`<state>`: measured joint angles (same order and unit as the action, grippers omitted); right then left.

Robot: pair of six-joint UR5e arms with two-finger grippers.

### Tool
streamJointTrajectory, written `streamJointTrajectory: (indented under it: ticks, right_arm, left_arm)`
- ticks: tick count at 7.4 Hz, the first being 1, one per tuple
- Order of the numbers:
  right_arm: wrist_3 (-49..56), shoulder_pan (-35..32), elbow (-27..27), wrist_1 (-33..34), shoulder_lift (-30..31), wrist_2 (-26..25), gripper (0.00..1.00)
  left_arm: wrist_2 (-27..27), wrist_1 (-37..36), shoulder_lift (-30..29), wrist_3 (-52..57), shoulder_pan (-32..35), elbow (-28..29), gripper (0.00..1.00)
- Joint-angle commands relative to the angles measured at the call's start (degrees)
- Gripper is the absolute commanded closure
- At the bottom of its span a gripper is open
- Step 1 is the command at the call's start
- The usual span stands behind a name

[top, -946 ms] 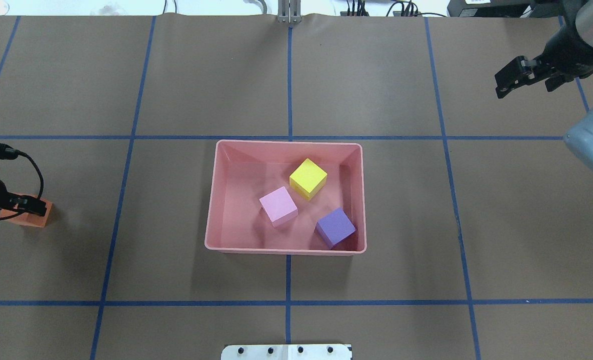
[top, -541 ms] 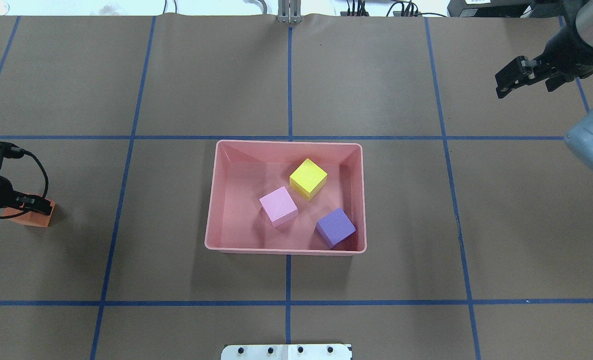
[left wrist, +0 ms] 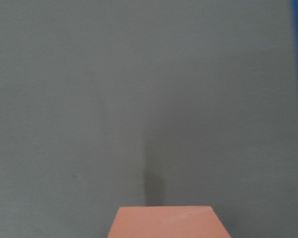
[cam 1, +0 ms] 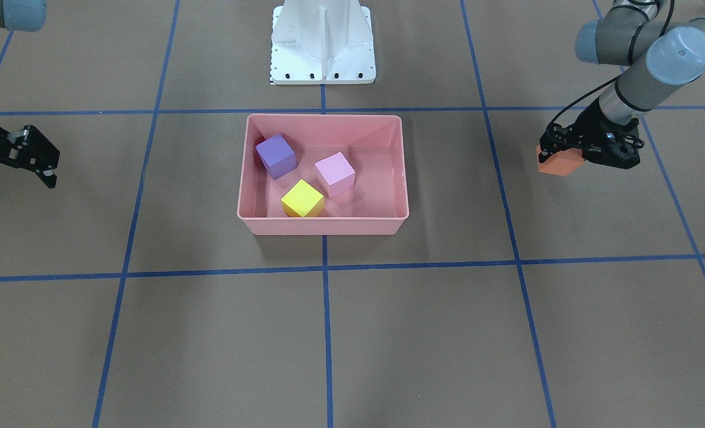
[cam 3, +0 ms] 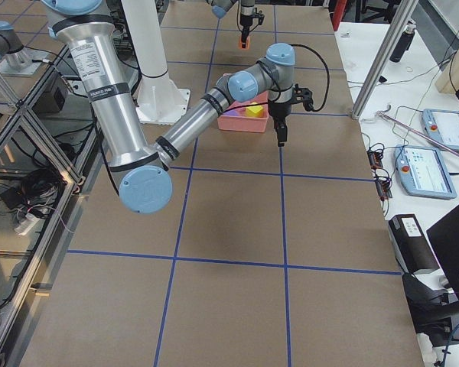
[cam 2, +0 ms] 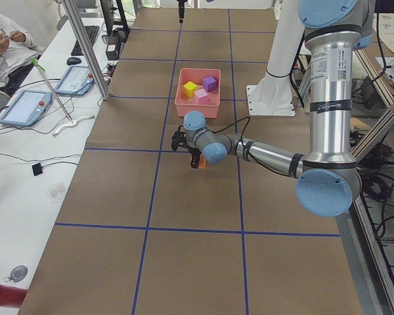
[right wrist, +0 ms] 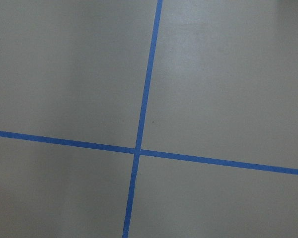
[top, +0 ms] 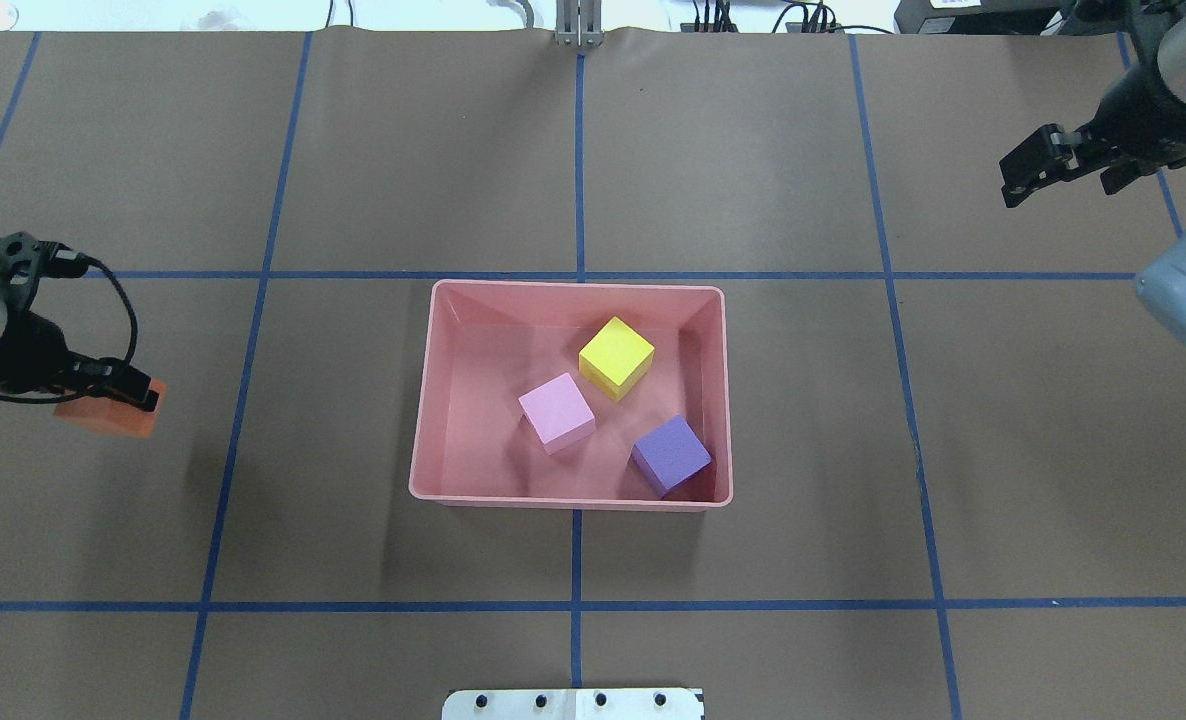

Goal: Place blocks into pink bin with both arms
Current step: 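Carry the orange cube with the left gripper into the bin and release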

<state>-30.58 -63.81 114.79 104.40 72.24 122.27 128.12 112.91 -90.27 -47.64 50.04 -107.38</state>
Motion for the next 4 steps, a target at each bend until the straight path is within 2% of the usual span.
streamJointTrajectory:
  ticks: [1,2,3,4]
  right_arm:
    - [2.78,-0.09,-0.01,-0.33,1.84,-0.01,0.00]
    - [5.15,-0.61,-0.09,-0.34,3.07,-0.01,0.00]
    - [8.13,-1.83,-0.44,-0.34,4.21,-0.01,0.00]
    - [9.29,-2.45,-0.71,-0.34,4.66,0.07,0.00]
  left_arm:
    - [0.12,-21.24,-16.79,-7.09,-0.21,-5.03,0.89]
    - [0.03,-24.54,-22.70,-11.73,-1.60,-4.86,0.89]
    - [-0.67,-24.75,-25.98,-16.65,-6.58,-4.07,0.89]
    - [-3.81,-24.75,-30.10,-21.22,-10.02,-1.89,0.86]
